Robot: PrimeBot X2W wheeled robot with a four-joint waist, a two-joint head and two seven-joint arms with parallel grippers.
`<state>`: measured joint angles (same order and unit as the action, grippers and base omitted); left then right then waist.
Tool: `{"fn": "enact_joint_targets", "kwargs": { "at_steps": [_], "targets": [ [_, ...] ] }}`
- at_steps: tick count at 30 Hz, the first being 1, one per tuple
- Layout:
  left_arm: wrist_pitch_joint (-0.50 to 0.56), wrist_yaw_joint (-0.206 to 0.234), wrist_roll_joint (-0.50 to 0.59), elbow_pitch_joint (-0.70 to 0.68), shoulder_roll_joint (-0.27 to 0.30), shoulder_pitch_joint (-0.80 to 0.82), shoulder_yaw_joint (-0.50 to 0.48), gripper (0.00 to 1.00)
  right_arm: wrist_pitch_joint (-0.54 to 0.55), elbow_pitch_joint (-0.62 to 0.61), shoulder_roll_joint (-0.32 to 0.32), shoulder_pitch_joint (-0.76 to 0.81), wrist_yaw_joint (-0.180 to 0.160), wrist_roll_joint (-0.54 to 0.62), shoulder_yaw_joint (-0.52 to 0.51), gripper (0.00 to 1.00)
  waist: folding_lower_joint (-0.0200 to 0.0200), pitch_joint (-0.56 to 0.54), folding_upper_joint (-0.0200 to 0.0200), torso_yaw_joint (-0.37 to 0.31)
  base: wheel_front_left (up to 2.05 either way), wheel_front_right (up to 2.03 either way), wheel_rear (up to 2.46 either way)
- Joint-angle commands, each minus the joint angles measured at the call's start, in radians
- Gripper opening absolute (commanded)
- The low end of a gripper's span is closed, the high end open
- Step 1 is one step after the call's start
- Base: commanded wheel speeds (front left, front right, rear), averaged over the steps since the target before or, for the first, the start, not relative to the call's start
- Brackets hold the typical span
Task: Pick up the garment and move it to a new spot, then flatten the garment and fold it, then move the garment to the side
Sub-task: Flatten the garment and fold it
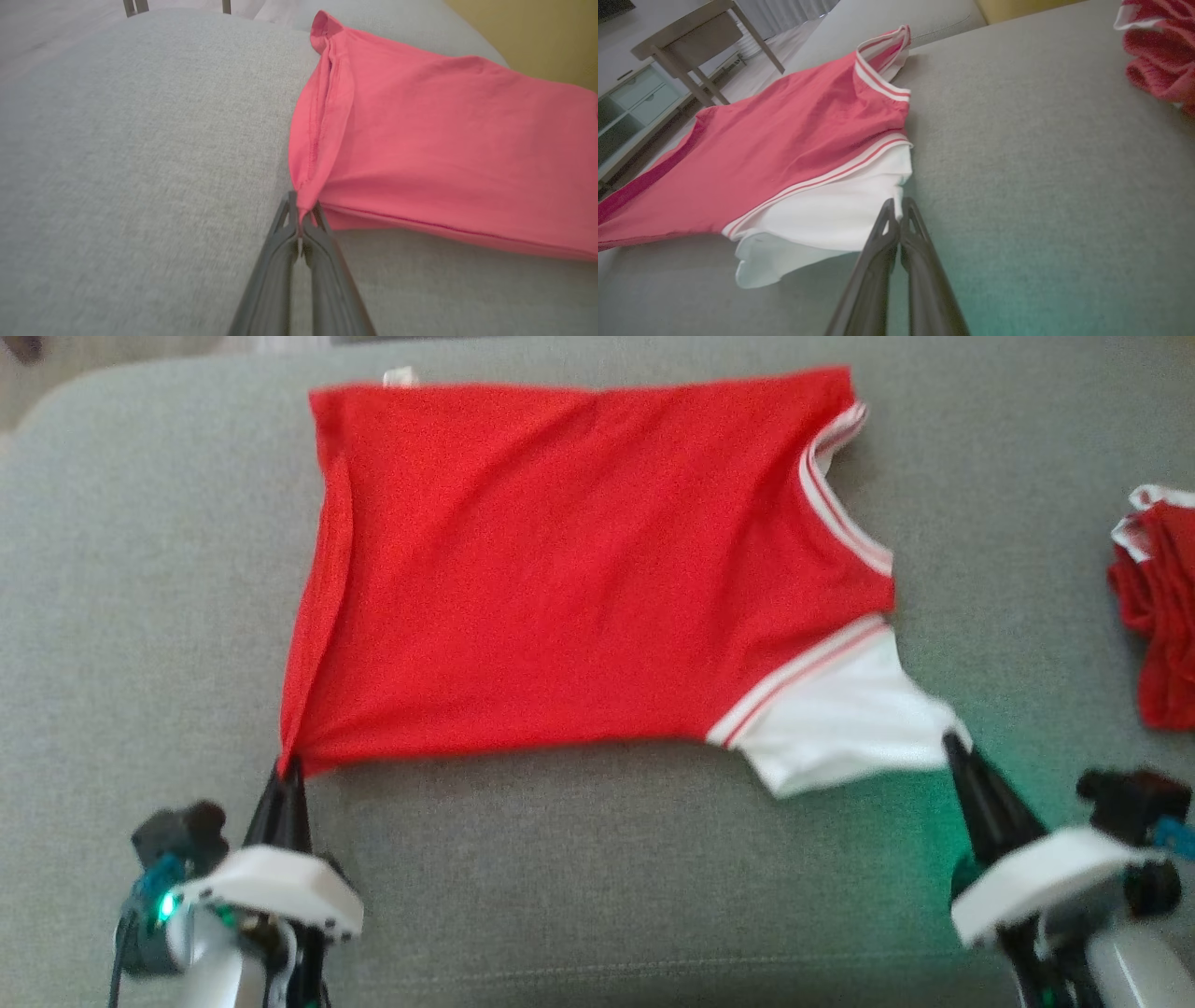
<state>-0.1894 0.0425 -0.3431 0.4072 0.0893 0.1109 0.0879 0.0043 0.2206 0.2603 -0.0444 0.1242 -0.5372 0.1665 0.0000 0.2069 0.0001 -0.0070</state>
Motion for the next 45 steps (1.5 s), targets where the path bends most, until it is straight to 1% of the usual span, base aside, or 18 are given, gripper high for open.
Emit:
{"fn": "enact_joint_targets", "kwargs": {
  "at_steps": [1, 4, 5, 6, 9, 13, 16, 20, 24, 26, 30, 36, 39, 41, 43, 45],
  "targets": [
    [0.025, 0.020, 0.006, -0.075, 0.027, -0.016, -0.033, 0.00, 0.047, -0.086, -0.004, 0.040, 0.007, 0.021, -0.013, 0.00, 0.0000, -0.026, -0.0001, 0.001, 0.00, 0.00, 0.00],
    [0.101, 0.055, 0.005, -0.196, 0.033, -0.110, -0.034, 0.00, 0.169, -0.211, -0.040, 0.146, 0.007, 0.050, -0.066, 0.00, 0.0000, -0.049, -0.0001, -0.001, 0.00, 0.00, 0.00],
    [0.149, 0.077, 0.006, -0.277, 0.037, -0.166, -0.035, 0.00, 0.242, -0.284, -0.064, 0.205, 0.007, 0.067, -0.095, 0.00, 0.0000, -0.059, -0.0001, -0.001, 0.00, 0.00, 0.00],
    [0.172, 0.086, 0.007, -0.314, 0.041, -0.192, -0.035, 0.00, 0.275, -0.317, -0.075, 0.230, 0.007, 0.077, -0.108, 0.00, 0.0000, -0.062, -0.0001, -0.001, 0.00, 0.00, 0.00],
    [0.227, 0.097, 0.005, -0.390, 0.059, -0.241, -0.037, 0.00, 0.350, -0.401, -0.105, 0.277, 0.007, 0.097, -0.140, 0.00, 0.0000, -0.065, -0.0001, -0.001, 0.00, 0.00, 0.00],
    [0.298, 0.099, 0.001, -0.440, 0.077, -0.251, -0.029, 0.00, 0.418, -0.451, -0.128, 0.285, 0.007, 0.111, -0.168, 0.00, 0.0000, -0.060, -0.0001, -0.001, 0.00, 0.00, 0.00],
    [0.362, 0.095, -0.008, -0.445, 0.094, -0.232, -0.022, 0.00, 0.456, -0.453, -0.132, 0.258, 0.007, 0.113, -0.175, 0.00, 0.0000, -0.046, -0.0001, -0.003, 0.00, 0.00, 0.00],
    [0.443, 0.086, -0.026, -0.425, 0.116, -0.179, -0.020, 0.00, 0.487, -0.423, -0.122, 0.190, 0.007, 0.108, -0.171, 0.00, 0.0000, -0.014, -0.0001, -0.008, 0.00, 0.00, 0.00],
    [0.510, 0.067, -0.061, -0.398, 0.131, -0.114, -0.022, 0.00, 0.499, -0.376, -0.109, 0.103, 0.007, 0.099, -0.166, 0.00, 0.0000, 0.024, -0.0001, -0.009, 0.00, 0.00, 0.00],
    [0.527, 0.052, -0.086, -0.386, 0.132, -0.074, -0.027, 0.00, 0.497, -0.348, -0.099, 0.056, 0.007, 0.092, -0.163, 0.00, 0.0000, 0.044, -0.0001, -0.008, 0.00, 0.00, 0.00],
    [0.537, 0.038, -0.100, -0.349, 0.142, -0.003, -0.030, 0.00, 0.479, -0.290, -0.088, -0.035, 0.007, 0.073, -0.148, 0.00, 0.0000, 0.073, -0.0001, -0.008, 0.00, 0.00, 0.00],
    [0.509, 0.027, -0.101, -0.286, 0.149, 0.088, -0.033, 0.00, 0.420, -0.203, -0.072, -0.147, 0.007, 0.047, -0.115, 0.00, 0.0000, 0.104, -0.0001, -0.008, 0.00, 0.00, 0.00],
    [0.490, 0.022, -0.099, -0.269, 0.148, 0.111, -0.032, 0.00, 0.391, -0.179, -0.067, -0.175, 0.007, 0.040, -0.103, 0.00, 0.0000, 0.113, -0.0001, -0.007, 0.00, 0.00, 0.00],
    [0.468, 0.015, -0.096, -0.253, 0.145, 0.132, -0.027, 0.27, 0.359, -0.156, -0.061, -0.199, 0.007, 0.032, -0.090, 0.00, 0.0000, 0.120, -0.0001, -0.005, 0.00, 0.00, 0.00],
    [0.448, 0.012, -0.094, -0.232, 0.141, 0.151, -0.023, 1.00, 0.320, -0.140, -0.050, -0.221, 0.007, 0.029, -0.068, 0.00, 0.0000, 0.127, -0.0001, -0.004, 0.00, 0.00, 0.00],
    [0.422, 0.007, -0.095, -0.213, 0.133, 0.169, -0.022, 1.00, 0.278, -0.124, -0.041, -0.237, 0.007, 0.017, -0.048, 0.00, 0.0000, 0.133, -0.0001, -0.002, 0.00, 0.00, 0.00]
  ]
}}
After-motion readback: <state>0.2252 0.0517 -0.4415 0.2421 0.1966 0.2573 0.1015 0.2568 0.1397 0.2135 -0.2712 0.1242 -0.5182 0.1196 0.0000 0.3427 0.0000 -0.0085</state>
